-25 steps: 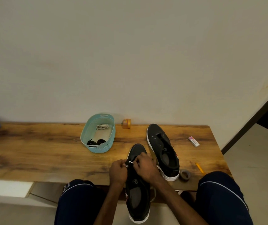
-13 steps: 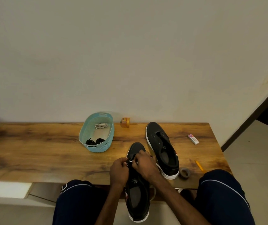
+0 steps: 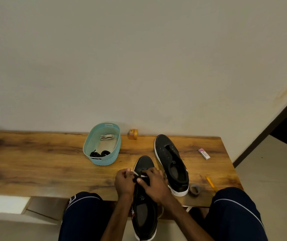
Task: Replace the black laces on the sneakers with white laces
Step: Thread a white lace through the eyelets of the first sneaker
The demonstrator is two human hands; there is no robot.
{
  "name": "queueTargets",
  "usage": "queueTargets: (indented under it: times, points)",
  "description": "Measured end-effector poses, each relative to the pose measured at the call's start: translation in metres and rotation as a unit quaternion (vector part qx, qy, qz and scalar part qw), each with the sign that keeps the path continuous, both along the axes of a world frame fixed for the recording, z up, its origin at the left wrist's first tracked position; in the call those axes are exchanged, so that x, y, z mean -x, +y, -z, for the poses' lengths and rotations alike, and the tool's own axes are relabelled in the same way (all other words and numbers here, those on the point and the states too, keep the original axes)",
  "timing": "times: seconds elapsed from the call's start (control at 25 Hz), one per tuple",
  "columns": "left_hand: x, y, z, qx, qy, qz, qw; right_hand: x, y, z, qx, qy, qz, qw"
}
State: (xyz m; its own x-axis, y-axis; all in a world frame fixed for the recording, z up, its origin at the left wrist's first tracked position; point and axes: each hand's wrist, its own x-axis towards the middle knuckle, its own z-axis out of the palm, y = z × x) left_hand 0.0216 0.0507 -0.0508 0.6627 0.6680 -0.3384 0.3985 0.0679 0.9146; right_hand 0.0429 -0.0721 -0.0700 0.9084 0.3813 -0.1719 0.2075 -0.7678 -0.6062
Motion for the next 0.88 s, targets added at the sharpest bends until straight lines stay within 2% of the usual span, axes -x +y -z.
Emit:
queueTargets:
  times: [0.16, 0.36, 0.48, 0.56, 0.6, 0.64, 0.68, 0.72, 0.76, 0.8, 0.88]
  points:
    - [-0.001, 0.007, -0.021, 0.138, -0.139, -0.061, 0.979, 0.01, 0.0, -0.008, -0.021, -0.017, 0.024, 0.999]
    - [-0.001, 0.008, -0.023, 0.266, -0.127, -0.097, 0.951, 0.038, 0.002, -0.003, -0.036, -0.041, 0.013, 0.998]
    - [-0.002, 0.011, -0.025, 0.31, -0.145, -0.132, 0.93, 0.043, -0.005, -0.001, 0.026, -0.068, 0.032, 0.997]
    - [-0.003, 0.016, -0.025, 0.298, -0.151, -0.137, 0.933, 0.047, -0.003, 0.001, 0.086, -0.1, 0.018, 0.991]
    - [-0.001, 0.018, -0.024, 0.264, -0.142, -0.127, 0.946, 0.049, 0.0, 0.002, 0.102, -0.089, 0.017, 0.991]
    - [0.001, 0.019, -0.021, 0.192, -0.114, -0.095, 0.97, 0.05, 0.001, 0.003, 0.113, -0.075, 0.023, 0.991]
    - [0.005, 0.019, -0.018, 0.08, -0.066, -0.038, 0.994, 0.05, 0.002, 0.003, 0.118, -0.062, 0.03, 0.991]
    - [0.01, 0.017, -0.014, -0.042, -0.007, 0.035, 0.998, 0.049, 0.004, 0.003, 0.125, -0.061, 0.032, 0.99]
    - [0.016, 0.015, -0.009, -0.151, 0.054, 0.115, 0.98, 0.048, 0.006, 0.004, 0.134, -0.066, 0.032, 0.988]
    - [0.02, 0.014, -0.005, -0.221, 0.104, 0.173, 0.954, 0.047, 0.008, 0.005, 0.144, -0.073, 0.03, 0.986]
    - [0.025, 0.011, -0.005, -0.288, 0.186, 0.229, 0.911, 0.046, 0.011, 0.005, 0.164, -0.082, 0.036, 0.982]
